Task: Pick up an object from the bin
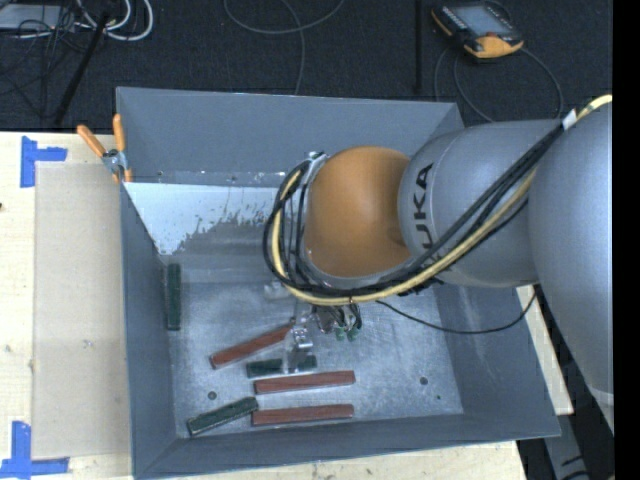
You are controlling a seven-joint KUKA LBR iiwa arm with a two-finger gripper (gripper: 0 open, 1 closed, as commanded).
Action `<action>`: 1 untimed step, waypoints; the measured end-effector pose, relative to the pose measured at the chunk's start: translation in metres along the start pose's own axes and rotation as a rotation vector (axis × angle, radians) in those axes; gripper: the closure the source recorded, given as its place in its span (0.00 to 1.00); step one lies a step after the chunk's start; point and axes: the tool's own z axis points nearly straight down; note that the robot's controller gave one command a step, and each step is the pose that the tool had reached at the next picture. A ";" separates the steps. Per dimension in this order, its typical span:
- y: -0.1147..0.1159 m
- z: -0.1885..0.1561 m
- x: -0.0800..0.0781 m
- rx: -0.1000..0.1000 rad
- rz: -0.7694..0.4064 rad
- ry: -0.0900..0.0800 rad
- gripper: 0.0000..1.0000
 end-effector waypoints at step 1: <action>0.007 0.017 -0.035 0.000 -0.021 0.003 0.00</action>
Offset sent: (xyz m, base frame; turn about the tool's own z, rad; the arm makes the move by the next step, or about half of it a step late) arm 0.0284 0.0086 0.0000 -0.2237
